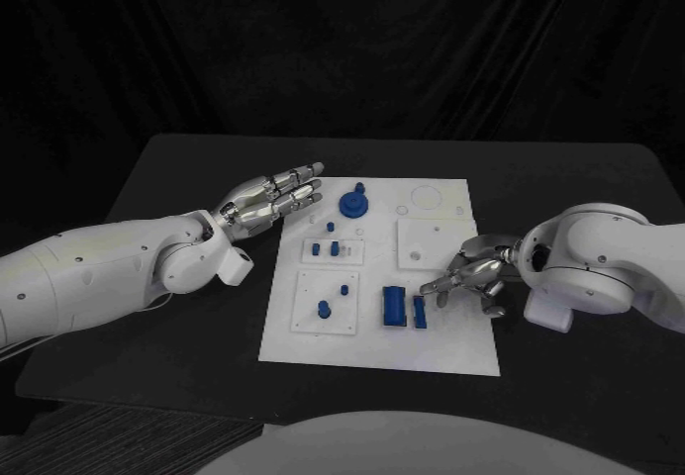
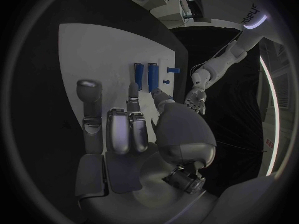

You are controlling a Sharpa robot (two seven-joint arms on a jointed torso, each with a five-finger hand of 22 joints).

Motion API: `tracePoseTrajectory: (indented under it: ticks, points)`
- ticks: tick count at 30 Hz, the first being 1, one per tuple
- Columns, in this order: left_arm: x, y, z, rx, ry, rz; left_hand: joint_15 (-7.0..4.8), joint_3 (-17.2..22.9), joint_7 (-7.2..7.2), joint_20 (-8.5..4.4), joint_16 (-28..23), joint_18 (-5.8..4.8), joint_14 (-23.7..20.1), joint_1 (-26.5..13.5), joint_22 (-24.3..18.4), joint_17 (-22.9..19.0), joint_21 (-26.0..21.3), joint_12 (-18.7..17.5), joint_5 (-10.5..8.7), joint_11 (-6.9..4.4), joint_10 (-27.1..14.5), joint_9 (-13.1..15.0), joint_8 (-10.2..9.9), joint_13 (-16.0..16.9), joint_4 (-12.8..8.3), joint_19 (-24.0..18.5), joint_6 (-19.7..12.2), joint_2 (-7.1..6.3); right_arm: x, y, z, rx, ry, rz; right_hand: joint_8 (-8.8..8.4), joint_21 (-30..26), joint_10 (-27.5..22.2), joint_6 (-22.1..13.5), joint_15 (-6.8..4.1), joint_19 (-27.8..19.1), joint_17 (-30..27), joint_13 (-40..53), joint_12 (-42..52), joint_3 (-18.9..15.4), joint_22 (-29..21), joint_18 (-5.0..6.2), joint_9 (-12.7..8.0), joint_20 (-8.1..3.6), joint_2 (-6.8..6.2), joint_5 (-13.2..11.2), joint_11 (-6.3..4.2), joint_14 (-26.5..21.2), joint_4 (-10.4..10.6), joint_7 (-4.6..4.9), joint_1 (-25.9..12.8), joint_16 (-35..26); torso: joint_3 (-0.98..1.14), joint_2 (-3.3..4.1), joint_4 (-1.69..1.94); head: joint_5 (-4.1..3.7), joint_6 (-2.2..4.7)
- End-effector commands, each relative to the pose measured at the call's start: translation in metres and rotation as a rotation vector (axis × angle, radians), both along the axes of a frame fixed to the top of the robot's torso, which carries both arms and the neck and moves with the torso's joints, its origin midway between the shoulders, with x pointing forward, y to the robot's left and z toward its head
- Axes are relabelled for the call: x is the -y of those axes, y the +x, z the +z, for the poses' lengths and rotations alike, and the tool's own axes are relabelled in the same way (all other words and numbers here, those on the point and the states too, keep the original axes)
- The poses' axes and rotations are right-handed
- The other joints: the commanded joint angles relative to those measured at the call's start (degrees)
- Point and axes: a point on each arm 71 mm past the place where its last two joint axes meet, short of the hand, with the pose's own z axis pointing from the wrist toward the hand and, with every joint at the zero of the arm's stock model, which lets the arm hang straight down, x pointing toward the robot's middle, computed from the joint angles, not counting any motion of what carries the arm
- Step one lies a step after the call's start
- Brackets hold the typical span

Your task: Assemble the parts on the task board

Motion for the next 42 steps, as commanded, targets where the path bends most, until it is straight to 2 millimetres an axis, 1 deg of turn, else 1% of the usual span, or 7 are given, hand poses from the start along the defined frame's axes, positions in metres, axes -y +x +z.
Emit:
tracePoseTrajectory:
  ticks: [1,8,10,12,15,22,42]
  points:
    - [0.001,-0.001,0.0,-0.001,-0.012,-0.012,0.23,0.3,0.25,0.56,-0.2,-0.49,0.0,0.5,0.1,0.0,0.3,0.1,0.26,0.45,0.1,0.1,0.3,0.1,0.0,0.0,0.1,0.01,-0.002,0.0,0.014,0.162,0.094,0.055,5.7,0.9,6.0,-1.5,-0.89,0.1,1.9,15.1,0.2,0.1,2.2,0.96,5.7,-0.77,-1.17,1.5,-0.85,3.5,-2.9,-0.75,4.6,0.9,0.06,0.07,-0.05,-0.12,-0.01]
    - [0.0,-0.002,0.0,-0.003,-0.01,-0.012,0.28,0.5,0.51,0.6,-0.2,-0.51,0.0,0.8,0.1,0.0,0.3,0.1,0.32,0.5,0.1,0.2,0.4,0.1,-0.1,0.0,0.9,0.01,0.0,-0.004,0.032,0.507,0.029,0.226,19.29,2.0,6.0,-8.8,-1.74,0.1,5.6,15.1,0.2,-0.5,3.0,0.6,21.6,-1.26,-2.4,0.2,-1.76,4.0,-2.3,-1.82,11.0,2.2,0.03,0.03,0.03,-0.58,-0.01]
    - [0.0,-0.002,0.0,-0.003,-0.011,-0.012,0.31,0.7,0.57,0.62,-0.2,-0.54,0.0,1.1,0.1,0.0,0.4,0.1,0.69,0.54,0.1,0.2,0.4,0.1,-0.4,0.0,0.9,-0.01,0.0,-0.007,0.031,0.559,0.01,0.265,27.73,2.4,6.0,-8.2,-1.7,0.2,6.8,15.1,0.2,-1.0,3.3,0.68,30.0,-1.7,-4.2,-0.2,-2.31,4.1,0.8,-2.48,12.1,2.6,-0.01,0.01,0.04,-0.65,-0.01]
    - [0.0,-0.002,0.0,-0.003,-0.012,-0.012,0.35,0.9,0.55,0.63,-0.2,-0.56,0.0,1.5,0.1,0.0,0.4,0.1,1.29,0.53,0.2,0.2,0.4,0.1,-0.7,0.1,0.8,-0.06,-0.002,-0.011,0.029,0.602,-0.011,0.3,42.09,2.8,6.0,1.5,-2.16,0.3,7.4,15.1,0.2,-1.4,3.6,0.46,40.3,-1.75,-5.41,-1.3,-2.61,4.2,4.2,-2.79,12.3,2.8,-0.03,0.0,-0.03,-0.54,-0.01]
    - [-0.001,-0.003,-0.001,-0.004,-0.013,-0.012,0.37,1.0,0.57,0.64,-0.2,-0.58,0.0,1.6,0.1,0.0,0.4,0.1,1.57,0.52,0.2,0.2,0.4,0.1,-0.9,0.1,0.8,-0.05,-0.002,-0.016,0.023,0.63,-0.044,0.339,48.3,2.3,6.0,5.6,-2.31,0.3,7.5,15.1,0.2,-1.7,3.6,0.56,45.3,-1.98,-6.97,-2.3,-2.77,4.2,8.2,-3.17,13.2,2.7,-0.04,0.0,-0.1,-0.45,-0.01]
    - [-0.003,-0.004,-0.002,-0.003,-0.015,-0.007,0.4,1.2,0.46,0.65,-0.2,-0.58,0.0,1.9,0.3,0.0,0.4,0.1,1.92,0.47,0.2,0.2,0.4,0.1,-1.1,0.2,0.9,-0.04,-0.003,-0.026,0.005,0.607,-0.084,0.372,53.86,1.7,6.0,10.8,-2.42,0.2,7.7,15.1,0.2,-2.5,3.7,0.6,49.2,-2.11,-8.49,-3.2,-3.0,4.2,13.2,-3.45,14.4,2.7,0.04,0.0,-0.22,-0.63,-0.01]
    - [-0.003,-0.004,-0.003,-0.01,-0.012,-0.011,0.48,1.4,0.46,0.71,-0.2,-0.6,0.0,2.1,0.3,0.0,0.4,0.1,2.25,0.49,0.2,0.2,0.4,0.1,-1.3,0.2,0.7,-0.02,-0.014,-0.033,-0.009,0.568,-0.096,0.389,53.71,-0.1,6.0,10.6,-2.44,-0.2,7.5,15.1,0.2,-3.3,3.4,0.81,49.6,-2.13,-8.78,-5.5,-3.04,4.2,14.1,-3.49,13.6,2.5,-0.08,0.0,0.13,-1.05,-0.01]
